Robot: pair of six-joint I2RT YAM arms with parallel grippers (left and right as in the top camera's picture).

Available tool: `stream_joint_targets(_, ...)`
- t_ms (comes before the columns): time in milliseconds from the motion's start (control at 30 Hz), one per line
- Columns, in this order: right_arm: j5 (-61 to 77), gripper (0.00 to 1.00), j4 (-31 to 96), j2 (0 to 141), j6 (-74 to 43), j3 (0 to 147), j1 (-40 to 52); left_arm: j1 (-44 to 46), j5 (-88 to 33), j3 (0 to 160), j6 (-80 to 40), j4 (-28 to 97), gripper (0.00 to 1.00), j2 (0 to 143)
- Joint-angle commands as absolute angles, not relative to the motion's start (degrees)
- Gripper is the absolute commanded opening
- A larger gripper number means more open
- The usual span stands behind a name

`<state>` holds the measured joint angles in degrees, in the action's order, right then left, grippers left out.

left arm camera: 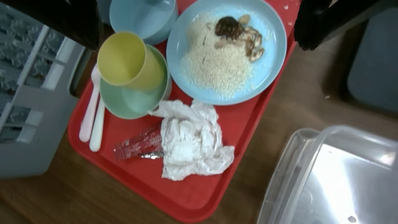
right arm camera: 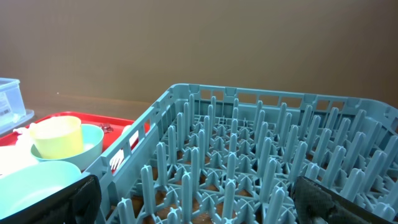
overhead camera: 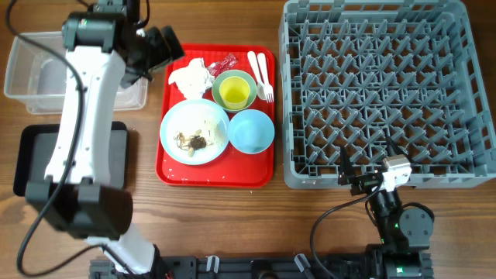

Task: Sort waste into correct bins and load items into the dishwasher rack
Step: 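Lower the left gripper onto the white napkin and close it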

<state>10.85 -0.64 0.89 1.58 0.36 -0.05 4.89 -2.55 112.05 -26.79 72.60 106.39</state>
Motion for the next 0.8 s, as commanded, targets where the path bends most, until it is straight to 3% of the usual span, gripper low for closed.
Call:
stream_joint_targets(0,10.31,1.00,-0.78,0.64,1.34,0.30,-0.25,5.04,-4.67,113.25,-26.15,68.47,1.00,111.39)
stream_joint_targets(133,10.31,1.00,-0.78,0.64,1.37,0.30,-0.25,5.06,-11.60,113.25,-26.15,62.52,1.00,114.39)
stream_joint_targets(300,10.31,1.00,-0.78,0.64,1.37,0.30,-0.25,6.20,-7.42,113.25,-26.13,58.28,1.00,118.30)
stream_joint_targets(367,10.31,1.00,-0.78,0.64,1.37,0.30,-0.25,6.72,-4.38,113.25,-26.17,57.17,0.73,119.74)
stream_joint_targets(433,10.31,1.00,-0.78,0.64,1.37,0.30,-0.25,7.31,-2.11,113.25,-27.18,55.83,0.62,121.49)
stream_joint_targets(767,10.31,1.00,-0.78,0.64,1.34,0.30,-0.25,8.14,2.48,113.25,-38.83,51.83,0.61,130.08)
